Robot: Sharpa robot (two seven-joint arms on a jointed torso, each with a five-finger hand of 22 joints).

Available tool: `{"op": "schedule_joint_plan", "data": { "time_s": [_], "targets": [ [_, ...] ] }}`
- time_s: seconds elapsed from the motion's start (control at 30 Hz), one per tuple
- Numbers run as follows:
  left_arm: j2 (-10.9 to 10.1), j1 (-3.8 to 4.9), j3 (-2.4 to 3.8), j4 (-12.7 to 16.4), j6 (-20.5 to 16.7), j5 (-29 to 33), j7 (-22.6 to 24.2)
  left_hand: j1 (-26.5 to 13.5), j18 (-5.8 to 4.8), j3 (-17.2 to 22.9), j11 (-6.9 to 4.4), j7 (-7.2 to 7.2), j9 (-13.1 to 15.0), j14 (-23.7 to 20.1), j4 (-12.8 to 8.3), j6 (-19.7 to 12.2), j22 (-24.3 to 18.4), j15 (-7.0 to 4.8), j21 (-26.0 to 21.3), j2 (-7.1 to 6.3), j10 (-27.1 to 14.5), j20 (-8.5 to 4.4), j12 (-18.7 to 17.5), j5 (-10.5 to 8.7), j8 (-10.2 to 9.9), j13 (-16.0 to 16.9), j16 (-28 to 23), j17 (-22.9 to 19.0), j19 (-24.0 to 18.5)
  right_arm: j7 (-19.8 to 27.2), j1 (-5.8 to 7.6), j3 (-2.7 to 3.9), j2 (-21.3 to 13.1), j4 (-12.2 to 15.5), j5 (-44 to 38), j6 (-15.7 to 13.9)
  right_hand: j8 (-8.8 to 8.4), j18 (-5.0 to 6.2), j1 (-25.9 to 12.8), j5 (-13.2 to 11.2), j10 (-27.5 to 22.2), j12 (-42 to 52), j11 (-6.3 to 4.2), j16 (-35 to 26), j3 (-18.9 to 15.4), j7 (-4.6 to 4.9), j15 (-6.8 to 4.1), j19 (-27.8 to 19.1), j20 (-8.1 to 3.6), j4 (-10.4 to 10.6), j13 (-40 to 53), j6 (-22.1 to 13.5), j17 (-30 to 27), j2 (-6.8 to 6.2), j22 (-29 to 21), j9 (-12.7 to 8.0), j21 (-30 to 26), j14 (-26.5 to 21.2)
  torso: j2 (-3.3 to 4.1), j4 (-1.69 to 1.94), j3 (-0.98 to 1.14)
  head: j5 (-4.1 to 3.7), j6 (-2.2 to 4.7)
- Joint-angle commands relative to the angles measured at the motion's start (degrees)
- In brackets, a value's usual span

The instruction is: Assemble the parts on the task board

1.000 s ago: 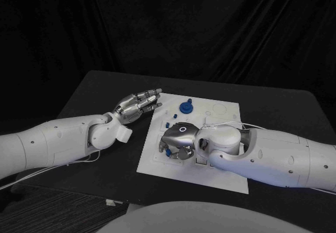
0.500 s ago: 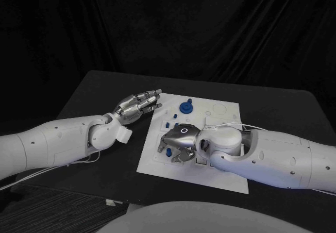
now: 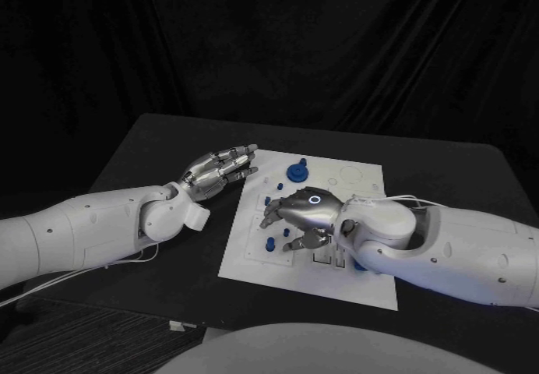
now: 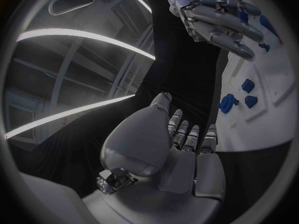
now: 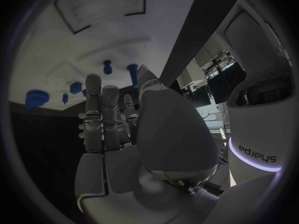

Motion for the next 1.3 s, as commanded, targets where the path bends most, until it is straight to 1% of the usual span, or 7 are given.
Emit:
{"op": "schedule_joint_plan", "data": {
  "time_s": [0.03,0.2,0.43,0.53,0.63,0.97,1.3],
  "targets": [
    [-0.1,-0.07,0.06,0.3,0.7,0.3,0.7,0.1,1.04,0.3,0.17,0.23,0.0,-0.3,0.0,-0.2,0.0,0.07,0.2,0.03,-0.4,0.06,-0.3,0.17,0.1,-0.1,0.2,0.0,0.0,3.2,2.05,0.14,-2.8,2.5,4.2,-13.1,0.35,0.03,-1.3,-0.8,1.8,1.6,0.02,1.6,0.4,0.38,-0.1,1.5,-0.1,0.0,-0.1,0.9,1.5,0.5,2.6,-0.2,2.2,1.5,-0.01,0.01,0.01,-0.59,-0.01],
    [-0.2,-0.08,0.06,0.2,0.5,0.3,0.7,0.1,1.04,0.3,0.17,0.23,0.0,-0.3,0.0,-0.2,0.1,0.07,0.2,0.02,-0.4,0.06,-0.3,0.17,0.1,-0.1,0.2,0.0,0.0,4.9,5.81,0.14,-8.6,5.7,12.4,-18.0,0.38,-0.96,-3.2,-1.8,9.3,7.5,0.06,5.7,1.3,1.09,-0.34,5.5,-0.4,-0.5,1.1,1.7,5.7,2.59,4.0,-1.0,9.7,5.6,-0.05,-0.02,0.01,-1.36,-0.01],
    [-0.2,-0.09,0.06,0.1,0.4,0.3,0.7,0.1,1.05,0.3,0.17,0.23,0.0,-0.3,0.0,-0.1,0.2,0.08,0.2,0.0,-0.4,0.08,-0.3,0.16,0.2,-0.1,0.2,0.0,0.0,1.3,8.71,0.12,-16.5,6.9,20.7,-16.0,2.67,-0.9,-16.9,-4.6,21.5,33.7,-4.13,6.7,-4.0,2.77,-2.35,6.4,-2.09,-0.7,16.0,7.1,6.2,2.89,3.9,-0.8,10.6,7.1,-0.01,0.06,-0.01,-3.34,-0.01],
    [-0.2,-0.1,0.06,0.1,0.3,0.3,0.8,0.1,1.05,0.3,0.17,0.23,0.0,-0.3,-0.1,-0.1,0.3,0.08,0.3,-0.02,-0.4,0.08,-0.3,0.15,0.2,-0.1,0.2,0.0,0.0,-2.4,8.6,0.11,-18.5,6.5,21.5,-12.2,5.41,-1.34,-20.3,-5.3,40.6,55.7,-4.57,8.8,-4.7,2.47,-2.67,7.3,-2.55,-0.2,52.8,12.7,9.5,3.82,4.4,0.7,12.6,8.8,-0.06,0.03,-0.03,-3.73,-0.01],
    [-0.1,-0.12,0.06,0.1,0.3,0.3,0.8,0.1,1.05,0.3,0.17,0.23,0.0,-0.3,-0.1,-0.1,0.3,0.08,0.3,-0.02,-0.4,0.08,-0.3,0.15,0.2,-0.1,0.2,0.0,0.0,-6.9,7.92,0.1,-19.9,5.9,21.5,-7.8,9.54,-4.42,-25.5,-5.1,62.6,64.0,-6.63,21.8,-4.2,0.01,-4.6,14.7,-4.17,-0.1,81.0,19.3,31.3,4.12,8.7,3.4,34.4,18.0,-0.21,-0.07,-0.08,-3.86,-0.01],
    [-0.1,-0.16,0.06,0.2,0.3,0.3,0.9,0.1,1.05,0.3,0.17,0.24,0.0,-0.3,-0.1,-0.1,0.3,0.1,0.3,-0.06,-0.4,0.1,-0.3,0.14,0.2,-0.1,0.2,0.0,0.0,-21.2,5.38,0.1,-20.3,4.6,19.6,7.1,13.83,-6.41,-32.2,-2.0,62.6,64.0,-9.28,26.0,-3.7,-3.11,-7.41,17.6,-6.89,0.1,81.0,25.8,40.0,3.07,11.2,8.8,47.5,20.4,-0.01,-0.11,0.02,-4.91,-0.01],
    [-0.2,-0.22,0.06,0.2,0.5,0.3,1.1,0.1,1.06,0.3,0.18,0.24,0.0,-0.3,-0.1,-0.2,0.3,0.12,0.3,-0.09,-0.5,0.13,-0.3,0.15,0.2,-0.1,0.3,0.0,0.0,-30.1,4.43,0.1,-18.2,3.8,20.9,17.2,17.97,-6.64,-36.2,-1.8,62.6,64.0,-11.39,25.6,-1.4,-5.48,-9.33,17.6,-8.72,-0.2,81.0,31.1,39.4,7.03,11.5,15.2,49.6,20.4,-0.01,-0.01,-0.02,-5.43,-0.01]
  ]
}}
